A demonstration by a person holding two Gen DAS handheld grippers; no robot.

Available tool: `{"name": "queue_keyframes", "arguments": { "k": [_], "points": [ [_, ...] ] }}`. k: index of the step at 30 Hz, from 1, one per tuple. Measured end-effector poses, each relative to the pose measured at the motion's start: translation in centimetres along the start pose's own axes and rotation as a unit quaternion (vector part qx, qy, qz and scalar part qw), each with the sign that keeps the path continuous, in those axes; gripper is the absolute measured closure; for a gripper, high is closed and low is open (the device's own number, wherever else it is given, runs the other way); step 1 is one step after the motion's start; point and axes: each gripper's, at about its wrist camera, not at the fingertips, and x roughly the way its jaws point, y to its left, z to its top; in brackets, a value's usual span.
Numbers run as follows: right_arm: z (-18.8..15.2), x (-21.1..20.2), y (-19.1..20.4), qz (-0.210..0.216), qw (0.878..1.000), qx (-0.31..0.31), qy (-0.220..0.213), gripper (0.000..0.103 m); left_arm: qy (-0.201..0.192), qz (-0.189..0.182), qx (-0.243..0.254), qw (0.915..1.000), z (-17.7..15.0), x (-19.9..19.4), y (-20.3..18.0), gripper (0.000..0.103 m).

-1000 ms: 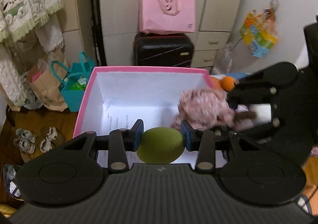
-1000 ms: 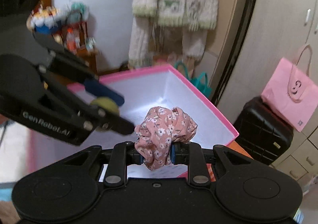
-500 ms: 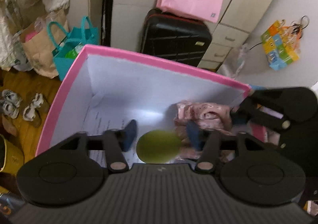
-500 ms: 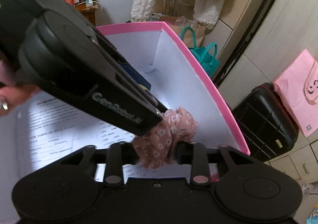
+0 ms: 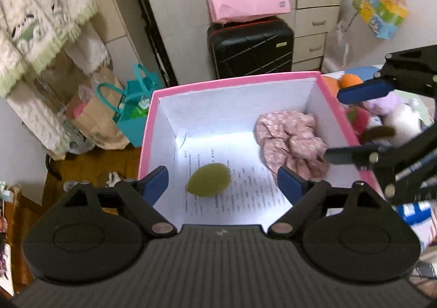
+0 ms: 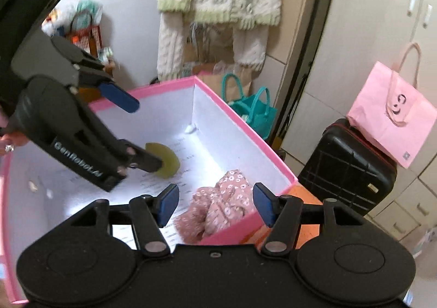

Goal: Organize soft objects
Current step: 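Open both tools to drop the sponge and scrunchie into the box, then move the left tool to the blue wet-wipes pack and grasp it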

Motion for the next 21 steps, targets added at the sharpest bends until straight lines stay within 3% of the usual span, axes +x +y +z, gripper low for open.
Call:
{"name": "queue_keyframes", "arguments": {
  "k": [5,13,21],
  "points": [
    [-1.2,-3.5,0.6,-0.004,1.000,0.014,-0.017,0.038,-0.011,-0.011,0.000,0.9999,-1.2,-3.9,-0.8,0.015],
    [-3.3,-9.0,2.1,-0.013,0.999,0.021,-0.028,0.037,-0.007,-0.069,-0.004,0.9976,-4.0,-8.9,-3.4,0.015],
    [-6.5,-14.0,3.3,-0.039,0.998,0.019,-0.037,0.034,-0.015,-0.122,0.029,0.9920,-6.5,-12.7,-8.1,0.015]
  ]
}}
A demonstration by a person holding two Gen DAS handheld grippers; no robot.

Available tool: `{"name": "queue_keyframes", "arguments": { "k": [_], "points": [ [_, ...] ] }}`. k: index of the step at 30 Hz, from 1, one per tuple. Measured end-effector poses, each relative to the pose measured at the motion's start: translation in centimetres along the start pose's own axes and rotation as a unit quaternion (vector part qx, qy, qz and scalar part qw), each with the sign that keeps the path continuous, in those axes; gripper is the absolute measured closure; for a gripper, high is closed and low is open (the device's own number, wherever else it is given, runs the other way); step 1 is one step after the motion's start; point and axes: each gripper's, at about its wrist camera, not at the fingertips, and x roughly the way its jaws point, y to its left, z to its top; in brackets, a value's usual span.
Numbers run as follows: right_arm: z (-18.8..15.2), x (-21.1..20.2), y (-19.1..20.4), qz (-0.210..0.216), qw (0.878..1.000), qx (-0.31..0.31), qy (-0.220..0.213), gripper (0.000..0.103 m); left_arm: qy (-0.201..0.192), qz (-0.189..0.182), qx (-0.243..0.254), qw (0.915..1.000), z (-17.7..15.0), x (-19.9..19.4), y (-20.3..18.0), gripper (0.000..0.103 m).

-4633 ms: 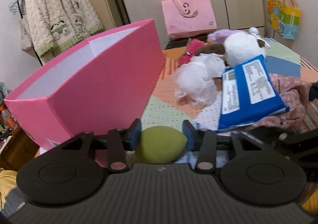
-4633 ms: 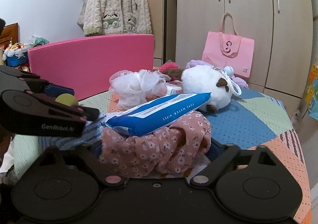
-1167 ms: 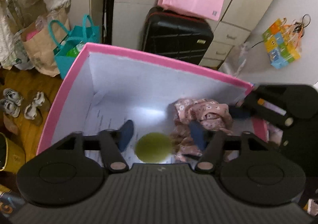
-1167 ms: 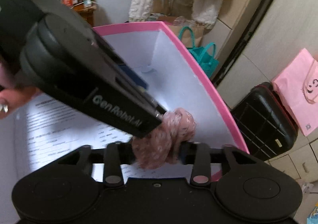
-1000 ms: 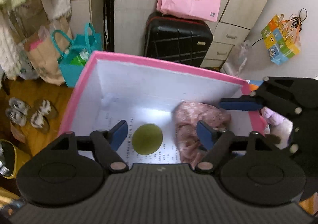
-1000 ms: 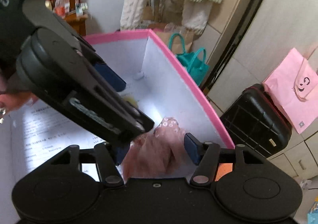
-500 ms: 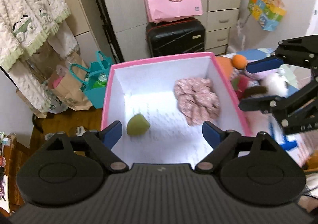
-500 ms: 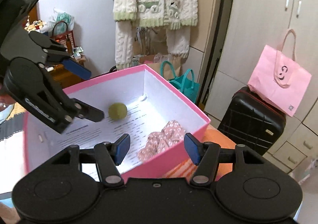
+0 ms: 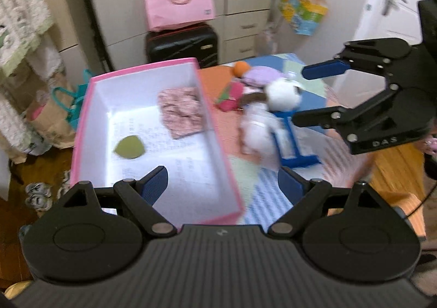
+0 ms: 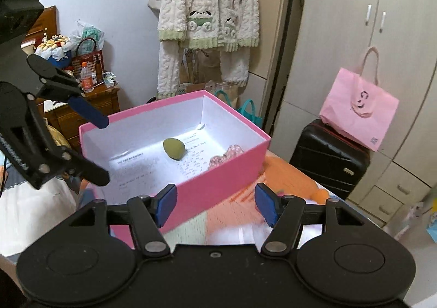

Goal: Organize soft objects
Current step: 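Move the left tool to the blue wet-wipes pack and grasp it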

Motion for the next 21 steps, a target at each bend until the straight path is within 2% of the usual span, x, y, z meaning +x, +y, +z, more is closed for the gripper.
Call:
{"name": "queue_keyframes", "arguments": {
  "k": [10,15,21],
  "points": [
    [-4.9,-5.3,0.8,-0.027,0.999,-0.017,-0.014,0.030,-0.003,-0.026,0.058,0.9980,-1.2,0.5,-5.9,0.015],
    [-7.2,-6.1,0.6,-0.031,0.999,-0.009,-0.010,0.028,0.001,-0.035,0.083,0.9960,-1.8,1.8,-8.1,0.016],
    [-10.7,-5.8,-0.1,-0.022,1.000,0.011,-0.007,0.027,0.011,-0.066,0.080,0.9946,-2.0,4.3,-9.6,0.017]
  ]
}}
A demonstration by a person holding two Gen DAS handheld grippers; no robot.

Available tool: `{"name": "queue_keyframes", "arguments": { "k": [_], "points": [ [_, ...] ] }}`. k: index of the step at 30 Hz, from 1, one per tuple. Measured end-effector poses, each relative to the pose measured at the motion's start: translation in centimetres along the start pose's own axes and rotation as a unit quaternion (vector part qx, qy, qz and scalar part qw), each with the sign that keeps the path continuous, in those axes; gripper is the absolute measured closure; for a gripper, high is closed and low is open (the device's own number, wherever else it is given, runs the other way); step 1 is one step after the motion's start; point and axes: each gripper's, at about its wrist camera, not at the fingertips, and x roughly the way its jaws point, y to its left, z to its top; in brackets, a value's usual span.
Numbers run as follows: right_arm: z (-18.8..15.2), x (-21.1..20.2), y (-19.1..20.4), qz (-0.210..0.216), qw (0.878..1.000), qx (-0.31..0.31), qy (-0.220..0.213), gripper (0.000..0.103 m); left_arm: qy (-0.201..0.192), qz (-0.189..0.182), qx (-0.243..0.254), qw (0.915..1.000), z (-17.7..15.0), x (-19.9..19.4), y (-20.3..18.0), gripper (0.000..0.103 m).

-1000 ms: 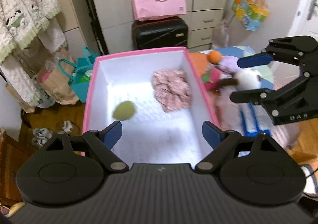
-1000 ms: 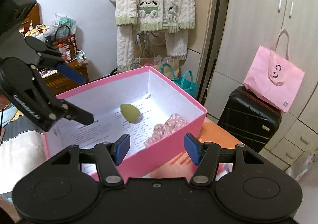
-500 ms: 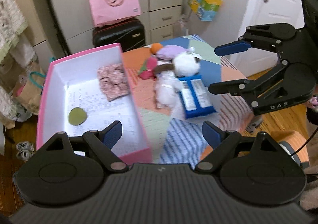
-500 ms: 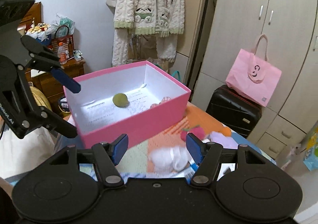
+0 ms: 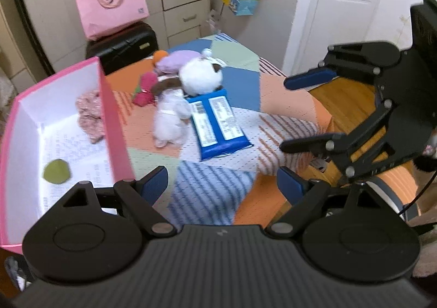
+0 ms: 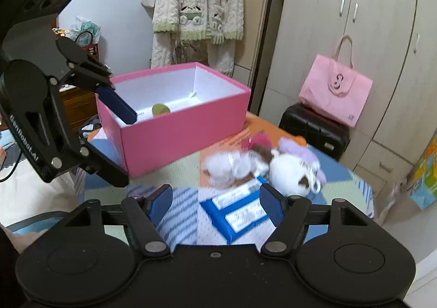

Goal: Organize soft objects
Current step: 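Move the left tool to the blue wet-wipes pack and grasp it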

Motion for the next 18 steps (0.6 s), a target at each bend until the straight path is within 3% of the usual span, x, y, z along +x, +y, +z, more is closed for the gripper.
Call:
{"name": "queue_keyframes", "arguments": {
  "k": [8,13,18],
  "points": [
    [-3.8,2.0,-1.3,0.011,1.000,0.013,0.004,0.026,-0.003,-0.028,-0.016,0.9995,0.3,4.0,-0.3,0.019],
    [-5.5,3.9,-2.0,0.021,1.000,0.020,-0.001,0.026,-0.013,-0.011,-0.029,0.9994,0.4,6.6,0.0,0.019],
    [-6.7,6.7,-2.5,0.015,1.000,0.018,-0.007,0.026,-0.023,-0.023,-0.051,0.9982,0.8,9.2,0.7,0.020]
  ]
}}
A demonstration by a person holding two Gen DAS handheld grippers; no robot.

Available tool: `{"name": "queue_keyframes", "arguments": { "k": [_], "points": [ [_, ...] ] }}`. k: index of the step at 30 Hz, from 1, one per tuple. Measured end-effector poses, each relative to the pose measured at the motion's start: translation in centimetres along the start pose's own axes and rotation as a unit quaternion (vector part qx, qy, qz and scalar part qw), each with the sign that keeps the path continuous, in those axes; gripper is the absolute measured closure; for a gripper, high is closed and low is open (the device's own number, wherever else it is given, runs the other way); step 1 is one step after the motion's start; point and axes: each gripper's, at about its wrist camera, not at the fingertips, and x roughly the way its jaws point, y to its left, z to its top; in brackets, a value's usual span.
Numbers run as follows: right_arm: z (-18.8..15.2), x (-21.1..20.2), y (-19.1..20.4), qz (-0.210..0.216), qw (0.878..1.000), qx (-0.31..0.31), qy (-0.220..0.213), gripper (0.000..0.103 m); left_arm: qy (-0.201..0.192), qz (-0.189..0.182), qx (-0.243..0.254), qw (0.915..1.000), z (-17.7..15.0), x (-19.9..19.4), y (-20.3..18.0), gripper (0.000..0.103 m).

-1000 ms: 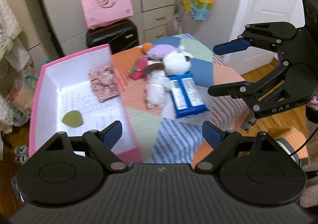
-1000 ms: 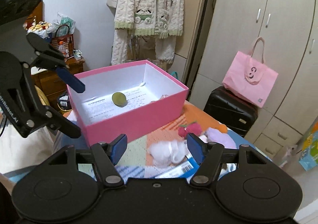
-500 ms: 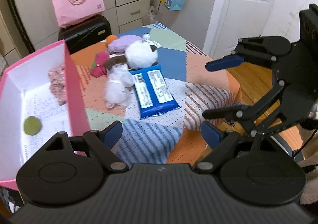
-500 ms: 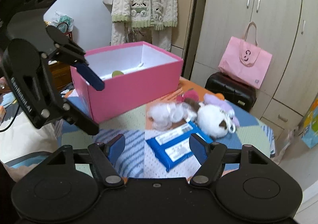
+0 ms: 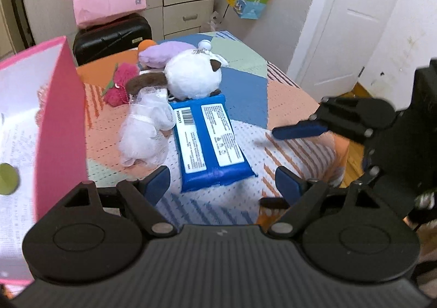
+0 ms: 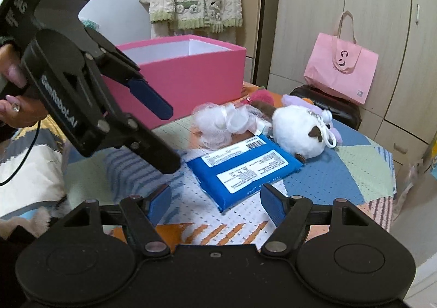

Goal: Organize soft objects
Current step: 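Move the left tool to the blue wet-wipes pack and grasp it, then lift the blue wet-wipes pack with the left tool and carry it over the box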

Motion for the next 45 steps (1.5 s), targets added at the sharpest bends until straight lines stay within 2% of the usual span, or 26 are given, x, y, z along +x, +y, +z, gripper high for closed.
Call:
{"name": "queue_keyframes", "arguments": {
  "k": [5,13,17,20,23,27,29,35,40,45],
  "points": [
    [-0.8,3.0,-0.4,-0.012,1.000,-0.012,0.009,0.026,0.011,-0.028,-0.034,0.9990,0.5,2.9,1.1,0.021],
    [-0.9,4.7,-1.6,-0.009,1.000,-0.003,-0.005,0.020,-0.007,0.023,-0.019,0.9995,1.3,5.8,1.6,0.022],
    [-1.1,5.4,-2.2,-0.001,1.000,0.013,-0.015,0.011,-0.015,0.017,-0.041,0.9989,1.3,6.5,2.3,0.030],
    [-1.4,5.5,-2.5,0.004,0.999,0.032,-0.018,0.011,-0.019,0.013,-0.042,0.9988,1.1,6.9,2.6,0.030],
    [-1.6,5.6,-2.3,-0.002,0.999,0.040,-0.025,0.011,-0.014,-0.006,-0.057,0.9983,0.9,7.3,2.9,0.030],
    [-1.5,6.1,-2.0,-0.007,0.999,0.035,-0.033,0.011,-0.021,0.000,-0.050,0.9985,0.6,7.5,2.3,0.030],
    [-1.6,6.3,-2.0,-0.008,0.998,0.055,-0.035,0.010,-0.024,0.009,-0.044,0.9987,0.4,7.6,1.8,0.030],
    [-2.4,6.5,-0.3,-0.049,0.994,0.063,-0.074,0.016,-0.030,0.035,-0.005,0.9989,-0.4,7.6,0.1,0.031],
    [-3.4,6.5,0.2,-0.071,0.988,0.083,-0.106,0.018,-0.035,0.012,-0.013,0.9992,-0.7,7.1,0.8,0.031],
    [-3.3,6.6,0.7,-0.080,0.987,0.083,-0.113,0.025,-0.034,0.014,-0.009,0.9993,-1.0,7.0,0.3,0.033]
  ]
}}
